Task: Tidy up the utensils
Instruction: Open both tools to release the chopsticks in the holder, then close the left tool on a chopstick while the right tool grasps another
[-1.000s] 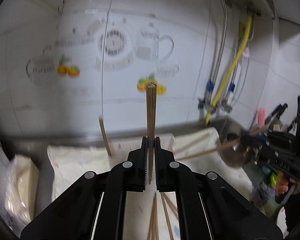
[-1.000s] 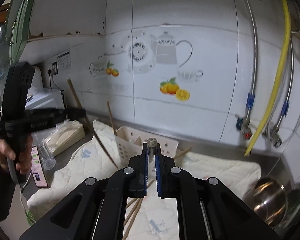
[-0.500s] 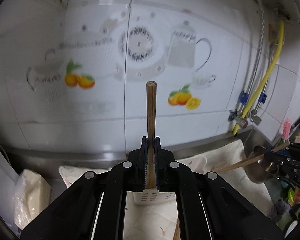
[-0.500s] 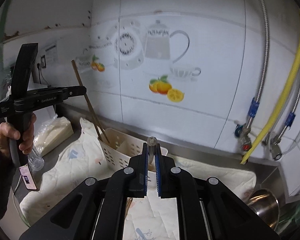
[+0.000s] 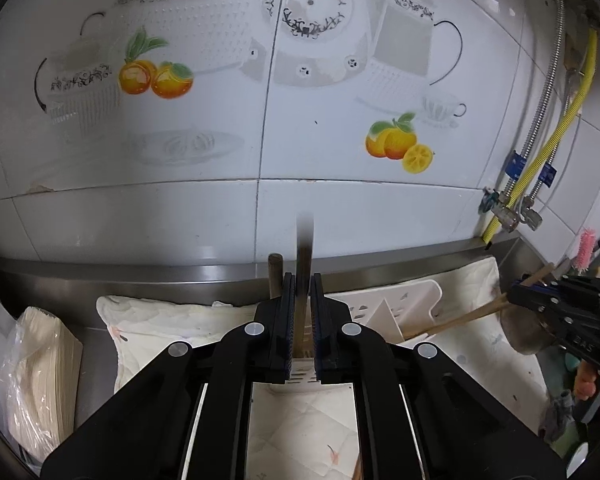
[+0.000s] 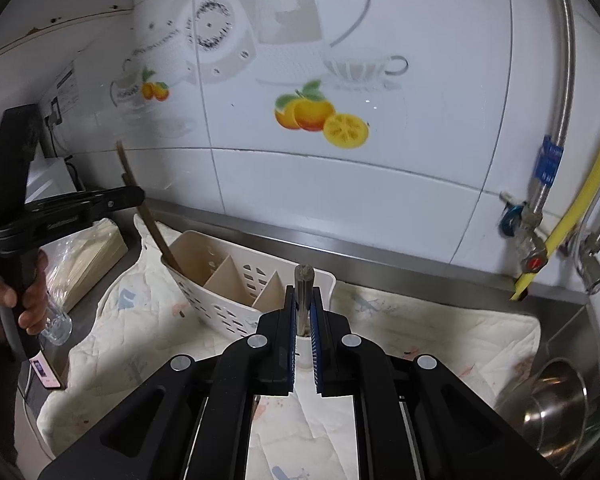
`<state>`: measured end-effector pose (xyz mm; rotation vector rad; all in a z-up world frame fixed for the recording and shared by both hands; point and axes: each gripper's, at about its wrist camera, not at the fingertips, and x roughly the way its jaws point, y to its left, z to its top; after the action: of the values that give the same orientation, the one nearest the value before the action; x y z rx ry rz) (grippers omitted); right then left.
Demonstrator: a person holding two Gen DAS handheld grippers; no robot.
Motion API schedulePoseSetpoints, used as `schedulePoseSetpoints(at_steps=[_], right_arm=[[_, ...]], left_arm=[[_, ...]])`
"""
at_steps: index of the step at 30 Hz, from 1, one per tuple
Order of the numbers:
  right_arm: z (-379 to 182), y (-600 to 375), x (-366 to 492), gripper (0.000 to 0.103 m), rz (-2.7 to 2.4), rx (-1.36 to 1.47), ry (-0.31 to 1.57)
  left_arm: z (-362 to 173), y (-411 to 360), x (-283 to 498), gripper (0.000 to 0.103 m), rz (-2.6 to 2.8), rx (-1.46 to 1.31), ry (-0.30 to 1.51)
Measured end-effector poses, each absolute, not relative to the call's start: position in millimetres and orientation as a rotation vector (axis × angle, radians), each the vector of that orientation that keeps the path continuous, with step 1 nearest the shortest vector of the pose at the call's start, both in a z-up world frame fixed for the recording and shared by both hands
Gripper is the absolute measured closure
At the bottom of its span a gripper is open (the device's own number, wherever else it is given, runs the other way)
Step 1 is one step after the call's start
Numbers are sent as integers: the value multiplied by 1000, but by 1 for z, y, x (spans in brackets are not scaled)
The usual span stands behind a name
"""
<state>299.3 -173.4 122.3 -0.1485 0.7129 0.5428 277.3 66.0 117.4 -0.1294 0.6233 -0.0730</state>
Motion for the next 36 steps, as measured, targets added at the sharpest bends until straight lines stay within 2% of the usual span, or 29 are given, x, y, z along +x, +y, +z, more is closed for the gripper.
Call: schedulePoseSetpoints(at_steps=[1, 3, 6, 11, 15, 21, 36], right_arm=[[121, -174, 300, 96, 539, -143, 714], [120, -176, 301, 95, 535, -134, 706], [123, -180, 298, 93, 523, -127, 685], [134, -195, 277, 84, 510, -106, 624], [132, -204, 248, 82, 509, -104, 599], [99, -206, 193, 76, 542, -114, 606], [-11, -190, 110, 76, 554, -147, 758]], left_arm=[[118, 65, 276, 94, -73, -126, 622], [119, 64, 273, 82, -77, -124, 611], [123, 62, 267, 75, -75, -117, 597], [129, 58, 245, 69, -75, -116, 567], [127, 51, 219, 64, -84, -108, 548], [102, 35, 177, 62, -122, -103, 565], [-1, 20, 113, 62, -155, -127, 739]])
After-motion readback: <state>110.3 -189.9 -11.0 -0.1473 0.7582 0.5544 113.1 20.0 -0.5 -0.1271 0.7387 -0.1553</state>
